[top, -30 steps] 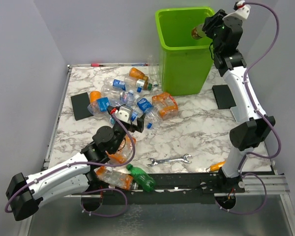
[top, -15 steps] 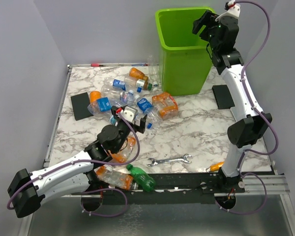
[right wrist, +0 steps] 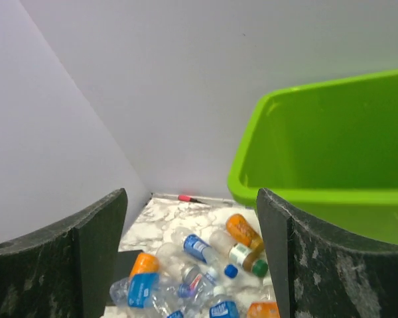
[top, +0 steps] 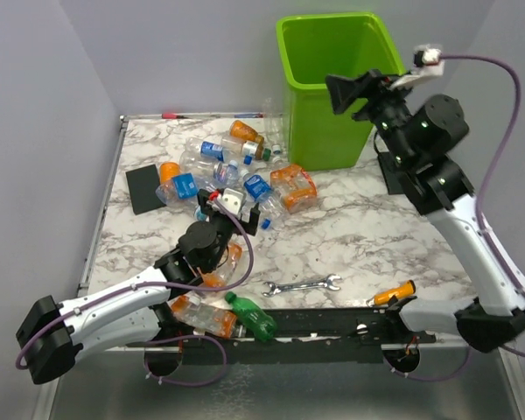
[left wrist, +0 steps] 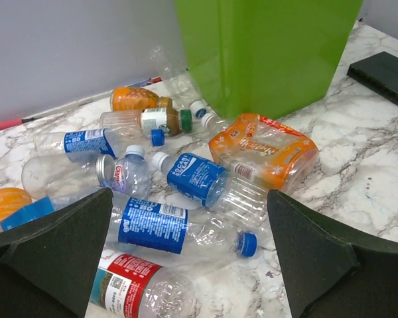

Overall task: Put the plastic bottles in the bin
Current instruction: Pick up the plastic bottle at the center of the board.

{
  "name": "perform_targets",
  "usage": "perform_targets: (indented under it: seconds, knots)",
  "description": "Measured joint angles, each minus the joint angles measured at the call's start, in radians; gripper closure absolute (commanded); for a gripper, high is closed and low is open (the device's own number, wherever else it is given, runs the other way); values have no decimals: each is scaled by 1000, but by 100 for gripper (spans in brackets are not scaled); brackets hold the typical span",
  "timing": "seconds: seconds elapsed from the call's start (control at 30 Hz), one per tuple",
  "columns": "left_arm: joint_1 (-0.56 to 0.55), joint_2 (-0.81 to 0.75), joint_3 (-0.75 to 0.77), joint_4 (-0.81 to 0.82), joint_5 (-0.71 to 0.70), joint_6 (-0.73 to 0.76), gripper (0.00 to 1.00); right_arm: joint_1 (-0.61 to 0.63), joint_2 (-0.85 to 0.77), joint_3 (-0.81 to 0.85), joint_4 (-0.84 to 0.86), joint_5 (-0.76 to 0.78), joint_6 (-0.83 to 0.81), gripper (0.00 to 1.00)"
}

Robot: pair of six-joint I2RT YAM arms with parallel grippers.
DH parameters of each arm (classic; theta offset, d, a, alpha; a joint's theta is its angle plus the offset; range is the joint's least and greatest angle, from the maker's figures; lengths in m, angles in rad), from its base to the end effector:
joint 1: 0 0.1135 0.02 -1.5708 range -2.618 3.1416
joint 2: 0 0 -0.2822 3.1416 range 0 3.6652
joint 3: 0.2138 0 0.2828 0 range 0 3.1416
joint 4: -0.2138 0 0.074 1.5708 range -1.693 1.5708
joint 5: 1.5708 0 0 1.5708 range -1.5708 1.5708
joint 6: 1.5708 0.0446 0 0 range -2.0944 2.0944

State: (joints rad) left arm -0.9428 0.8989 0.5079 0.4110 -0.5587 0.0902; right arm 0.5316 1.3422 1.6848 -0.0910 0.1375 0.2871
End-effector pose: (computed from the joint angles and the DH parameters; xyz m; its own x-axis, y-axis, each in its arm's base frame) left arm 0.1569 -0.1759 0.2867 0.0455 0.0674 -0.9967 0.3722 0.9247 0.0795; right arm 0.2709 0.1522 0.5671 0.0960 0.3819 -0.9192 -0.4326 0.8477 0.3070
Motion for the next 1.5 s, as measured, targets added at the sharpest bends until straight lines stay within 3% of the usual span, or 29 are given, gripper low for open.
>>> perform_targets:
  seconds: [0.27, 0.57, 0.83, 1.17, 1.37, 1.5]
  knots:
    - [0, 14, 3, -9, -112, -27, 1, -6, -333, -535, 37, -73, 140, 20]
    - [10, -40, 94, -168, -260, -85, 1, -6, -347, -1006, 22, -228, 253, 23]
    - [11, -29, 70, -190, -258, -77, 1, 6, -120, -1021, 116, -245, 262, 21]
    - [11, 5, 69, -189, -208, -79, 1, 3, 129, -865, 161, -35, 308, 16]
    - [11, 4, 69, -189, -190, -79, 1, -47, 263, -795, 190, -10, 361, 20]
    - [11, 5, 69, -189, -180, -79, 1, -77, 339, -760, 203, -3, 379, 30]
